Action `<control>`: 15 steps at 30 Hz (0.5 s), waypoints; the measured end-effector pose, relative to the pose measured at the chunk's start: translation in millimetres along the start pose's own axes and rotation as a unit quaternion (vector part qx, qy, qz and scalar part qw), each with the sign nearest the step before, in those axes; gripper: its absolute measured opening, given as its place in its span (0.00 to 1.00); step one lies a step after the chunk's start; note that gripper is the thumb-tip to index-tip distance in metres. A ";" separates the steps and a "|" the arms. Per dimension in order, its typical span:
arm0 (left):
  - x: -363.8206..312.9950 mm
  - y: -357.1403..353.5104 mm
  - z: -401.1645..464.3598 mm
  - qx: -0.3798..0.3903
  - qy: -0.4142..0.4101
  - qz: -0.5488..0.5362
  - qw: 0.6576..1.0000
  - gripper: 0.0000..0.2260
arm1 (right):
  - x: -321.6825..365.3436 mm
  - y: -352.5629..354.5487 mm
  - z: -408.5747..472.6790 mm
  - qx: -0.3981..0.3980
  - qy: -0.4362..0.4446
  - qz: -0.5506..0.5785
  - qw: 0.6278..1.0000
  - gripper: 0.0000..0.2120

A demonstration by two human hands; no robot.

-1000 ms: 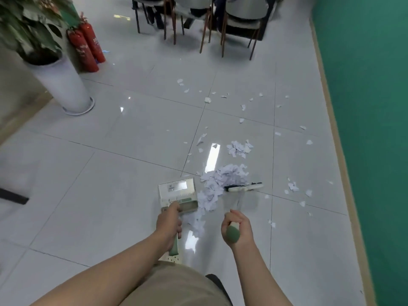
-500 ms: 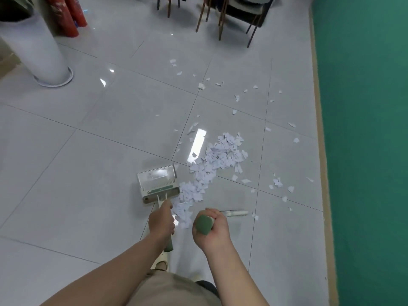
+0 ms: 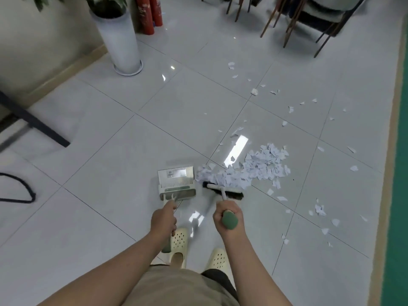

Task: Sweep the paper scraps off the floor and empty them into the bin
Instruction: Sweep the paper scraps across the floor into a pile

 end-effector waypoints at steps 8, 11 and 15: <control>16.6 -0.3 -25.0 -0.072 -0.015 -0.118 0.990 0.09 | -7.8 -18.8 -39.6 -0.049 -0.105 -0.058 0.991 0.16; 24.3 -8.5 -38.4 -0.106 -0.018 -0.160 0.981 0.10 | -18.6 -18.7 -65.6 -0.063 -0.135 -0.175 0.973 0.15; 38.3 -11.9 -54.3 -0.148 -0.013 -0.214 0.965 0.10 | -11.1 -9.2 -87.9 -0.093 -0.163 -0.311 0.932 0.15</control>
Point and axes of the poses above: each hand's wrist, its own z-axis towards the middle knuckle, its own y-axis out of the back of the hand, x = y × z, the point moved 4 cm from there along z, towards the middle knuckle, and after that the axes turned 1 degree about z, right-handed, at the moved point
